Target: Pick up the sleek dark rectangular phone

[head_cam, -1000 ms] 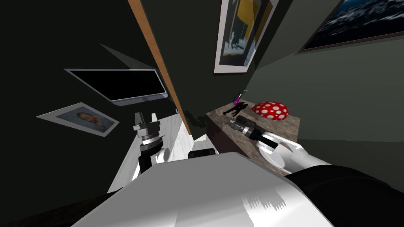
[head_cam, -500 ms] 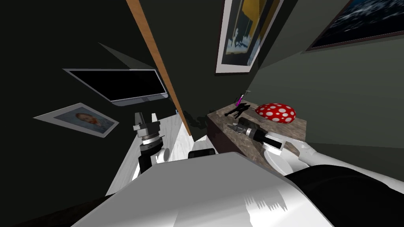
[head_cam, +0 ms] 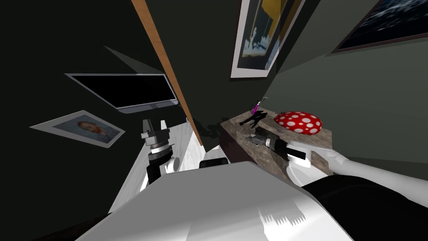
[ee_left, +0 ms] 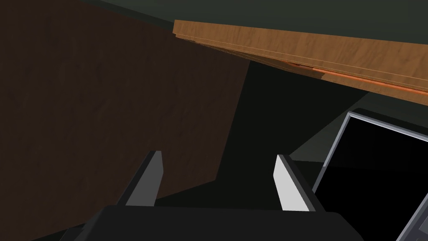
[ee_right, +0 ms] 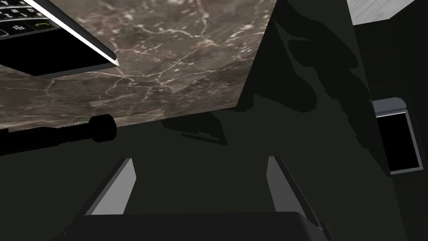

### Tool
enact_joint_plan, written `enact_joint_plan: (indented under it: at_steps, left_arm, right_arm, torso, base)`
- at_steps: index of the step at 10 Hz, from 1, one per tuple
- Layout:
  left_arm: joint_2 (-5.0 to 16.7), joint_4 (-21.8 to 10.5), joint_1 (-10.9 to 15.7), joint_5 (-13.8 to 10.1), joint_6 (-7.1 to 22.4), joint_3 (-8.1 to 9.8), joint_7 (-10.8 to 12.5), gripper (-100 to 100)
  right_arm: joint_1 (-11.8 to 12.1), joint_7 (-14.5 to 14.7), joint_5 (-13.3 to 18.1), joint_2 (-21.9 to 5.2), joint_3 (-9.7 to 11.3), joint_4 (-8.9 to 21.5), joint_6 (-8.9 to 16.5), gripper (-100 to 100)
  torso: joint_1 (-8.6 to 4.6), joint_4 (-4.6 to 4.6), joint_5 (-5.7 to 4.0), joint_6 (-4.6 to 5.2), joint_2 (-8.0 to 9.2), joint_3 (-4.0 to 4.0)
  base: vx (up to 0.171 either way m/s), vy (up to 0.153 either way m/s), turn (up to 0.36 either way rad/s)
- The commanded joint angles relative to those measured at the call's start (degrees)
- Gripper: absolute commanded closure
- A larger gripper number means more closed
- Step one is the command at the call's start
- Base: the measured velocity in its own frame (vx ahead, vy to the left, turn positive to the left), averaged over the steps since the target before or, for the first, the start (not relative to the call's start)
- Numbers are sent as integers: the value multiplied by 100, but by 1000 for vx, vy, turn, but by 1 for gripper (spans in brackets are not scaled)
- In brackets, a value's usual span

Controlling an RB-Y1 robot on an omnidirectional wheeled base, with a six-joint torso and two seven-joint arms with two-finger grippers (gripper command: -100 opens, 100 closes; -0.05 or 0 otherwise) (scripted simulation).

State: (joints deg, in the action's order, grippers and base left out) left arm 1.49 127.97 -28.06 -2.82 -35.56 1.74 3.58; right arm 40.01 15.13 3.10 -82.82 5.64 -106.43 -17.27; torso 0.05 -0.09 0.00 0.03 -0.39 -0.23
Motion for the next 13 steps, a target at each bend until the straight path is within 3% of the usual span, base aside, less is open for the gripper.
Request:
enact_joint_plan:
  at_steps: [1,6,9,11,12,13]
  left_arm:
    - [0,0,0,0,0,0,0,0]
    - [0,0,0,0,0,0,0,0]
    - [0,0,0,0,0,0,0,0]
    - [0,0,0,0,0,0,0,0]
    - [0,0,0,0,0,0,0,0]
    - [0,0,0,0,0,0,0,0]
  right_arm:
    - [79,-13,58,-261,39,55,0,-100]
    - [604,-112,393,-1097,231,400,-72,-100]
    - [777,-149,504,-1440,295,501,-100,-100]
    - [1110,-227,716,-1840,418,676,-161,-100]
    - [1110,-227,716,-1909,418,676,-161,-100]
    - [1265,-265,814,-2112,477,748,-192,-100]
  torso:
    - [0,0,0,0,0,0]
    - [4,0,1,0,3,1]
    - [4,0,1,1,0,0]
    - [10,1,2,0,7,4]
    - [17,-1,3,0,-5,-3]
    - [11,-2,2,-2,-5,-4]
  base:
    - [79,16,-1]
    - [92,15,-6]
    - [88,19,-11]
    - [100,46,-24]
    - [115,35,-22]
    - [96,23,-18]
